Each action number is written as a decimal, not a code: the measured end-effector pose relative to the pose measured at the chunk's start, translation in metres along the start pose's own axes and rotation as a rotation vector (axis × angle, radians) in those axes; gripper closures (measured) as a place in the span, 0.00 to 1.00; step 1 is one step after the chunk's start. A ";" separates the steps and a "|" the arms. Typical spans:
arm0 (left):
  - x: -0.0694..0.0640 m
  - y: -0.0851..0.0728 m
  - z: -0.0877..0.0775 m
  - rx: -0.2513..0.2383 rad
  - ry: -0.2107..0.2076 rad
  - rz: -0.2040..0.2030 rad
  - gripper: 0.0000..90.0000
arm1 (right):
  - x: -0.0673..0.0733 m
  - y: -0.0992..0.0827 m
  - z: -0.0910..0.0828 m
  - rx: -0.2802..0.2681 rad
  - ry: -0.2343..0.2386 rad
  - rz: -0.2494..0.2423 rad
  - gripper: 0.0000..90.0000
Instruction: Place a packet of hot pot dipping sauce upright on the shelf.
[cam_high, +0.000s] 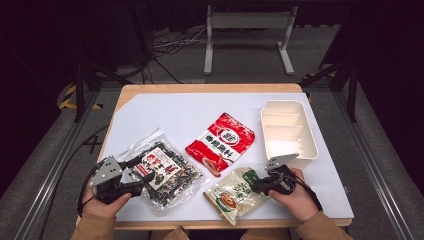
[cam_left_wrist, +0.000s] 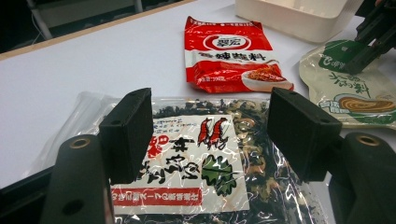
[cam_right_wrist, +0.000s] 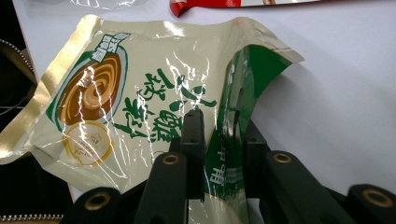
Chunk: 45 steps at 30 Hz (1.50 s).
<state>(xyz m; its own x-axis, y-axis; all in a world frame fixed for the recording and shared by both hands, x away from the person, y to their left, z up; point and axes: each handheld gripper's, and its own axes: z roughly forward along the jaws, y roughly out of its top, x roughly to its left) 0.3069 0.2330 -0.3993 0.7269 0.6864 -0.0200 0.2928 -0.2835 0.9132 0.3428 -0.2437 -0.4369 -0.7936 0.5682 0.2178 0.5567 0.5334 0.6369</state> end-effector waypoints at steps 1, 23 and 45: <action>0.000 0.000 0.000 0.000 0.000 0.000 0.36 | 0.000 0.000 0.000 0.000 0.000 0.000 0.87; 0.001 0.000 -0.002 -0.008 0.009 0.002 0.36 | 0.002 0.015 -0.011 0.040 0.015 -0.022 1.00; 0.002 0.000 -0.004 -0.017 0.013 -0.002 0.38 | 0.038 0.057 -0.064 0.008 0.012 -0.105 1.00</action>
<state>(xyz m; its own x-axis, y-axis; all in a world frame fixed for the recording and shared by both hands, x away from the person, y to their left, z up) 0.3058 0.2367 -0.3977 0.7181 0.6958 -0.0167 0.2835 -0.2704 0.9201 0.3287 -0.2317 -0.3449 -0.8504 0.5016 0.1589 0.4722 0.5945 0.6509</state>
